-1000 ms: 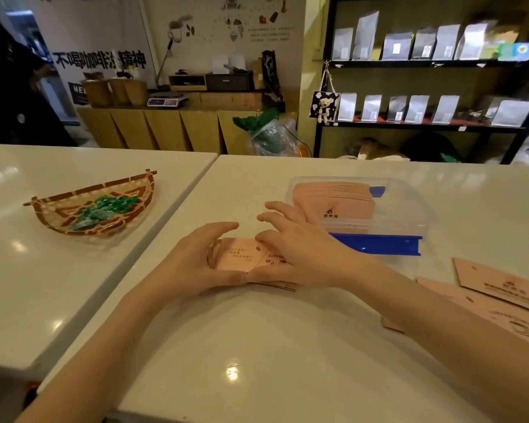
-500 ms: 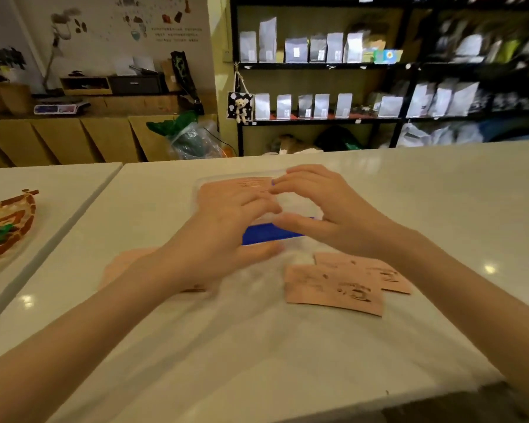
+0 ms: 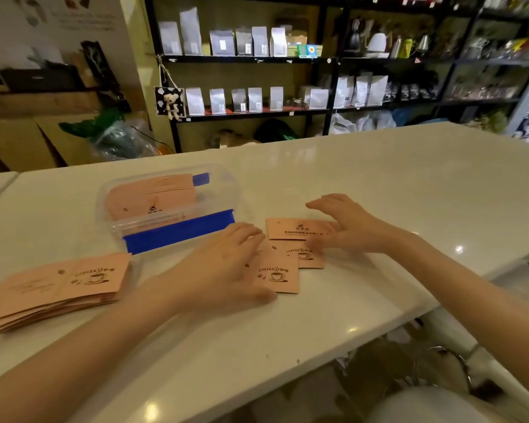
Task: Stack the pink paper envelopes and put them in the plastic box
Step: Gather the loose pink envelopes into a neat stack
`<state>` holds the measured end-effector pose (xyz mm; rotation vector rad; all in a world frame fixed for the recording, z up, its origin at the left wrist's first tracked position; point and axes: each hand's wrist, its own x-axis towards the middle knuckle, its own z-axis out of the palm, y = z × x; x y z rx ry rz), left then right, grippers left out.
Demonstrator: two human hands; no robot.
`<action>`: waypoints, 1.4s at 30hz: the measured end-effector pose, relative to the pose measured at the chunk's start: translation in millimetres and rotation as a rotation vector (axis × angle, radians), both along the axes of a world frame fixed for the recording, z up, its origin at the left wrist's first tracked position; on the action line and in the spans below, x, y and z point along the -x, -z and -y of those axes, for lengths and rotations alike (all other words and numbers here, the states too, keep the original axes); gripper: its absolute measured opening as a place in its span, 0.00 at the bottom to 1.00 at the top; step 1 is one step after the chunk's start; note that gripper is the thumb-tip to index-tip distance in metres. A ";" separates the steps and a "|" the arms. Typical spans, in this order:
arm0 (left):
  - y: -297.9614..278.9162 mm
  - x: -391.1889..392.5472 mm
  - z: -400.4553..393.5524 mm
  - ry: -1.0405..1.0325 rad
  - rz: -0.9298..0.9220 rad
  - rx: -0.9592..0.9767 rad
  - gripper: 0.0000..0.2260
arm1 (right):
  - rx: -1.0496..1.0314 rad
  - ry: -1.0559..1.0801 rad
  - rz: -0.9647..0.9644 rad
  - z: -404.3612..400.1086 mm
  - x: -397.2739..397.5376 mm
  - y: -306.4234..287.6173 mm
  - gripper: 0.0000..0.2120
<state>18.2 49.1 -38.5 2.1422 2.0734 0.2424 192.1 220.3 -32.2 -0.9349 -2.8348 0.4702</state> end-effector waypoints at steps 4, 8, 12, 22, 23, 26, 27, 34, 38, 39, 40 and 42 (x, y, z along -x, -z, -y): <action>5.9 4.4 3.5 -0.039 0.070 0.018 0.40 | -0.046 0.018 0.073 -3.1 0.3 8.1 0.38; 7.7 10.3 6.7 -0.056 0.086 0.027 0.36 | -0.017 0.017 0.125 -8.0 1.5 12.8 0.37; 6.9 11.5 7.5 -0.049 0.052 -0.024 0.32 | 0.009 0.016 0.036 -9.8 1.3 14.0 0.29; -14.7 19.5 15.1 -0.041 -0.028 -0.201 0.33 | -0.060 0.015 -0.351 5.3 16.9 -14.8 0.27; -19.3 23.1 17.7 -0.034 -0.026 -0.236 0.33 | -0.065 0.012 -0.408 10.4 20.1 -21.8 0.27; -32.5 36.3 29.0 -0.027 -0.023 -0.321 0.32 | -0.054 -0.008 -0.552 27.9 32.1 -41.1 0.26; -36.3 40.7 33.2 -0.029 -0.023 -0.342 0.32 | -0.050 -0.022 -0.585 33.9 37.2 -46.1 0.25; -61.4 76.8 74.5 -0.145 -0.055 -0.452 0.28 | 0.036 -0.226 -0.613 77.8 100.5 -58.2 0.24; -64.6 99.8 104.3 -0.276 -0.018 -0.450 0.28 | 0.044 -0.351 -0.595 102.4 144.8 -55.5 0.25; -64.2 103.4 111.5 -0.313 0.001 -0.454 0.29 | 0.049 -0.379 -0.590 108.9 154.2 -54.3 0.26; -63.0 106.9 118.4 -0.363 0.035 -0.455 0.31 | 0.048 -0.405 -0.591 115.1 162.7 -52.8 0.26; -58.4 112.7 130.2 -0.469 0.127 -0.441 0.34 | 0.021 -0.447 -0.604 127.1 176.0 -49.4 0.27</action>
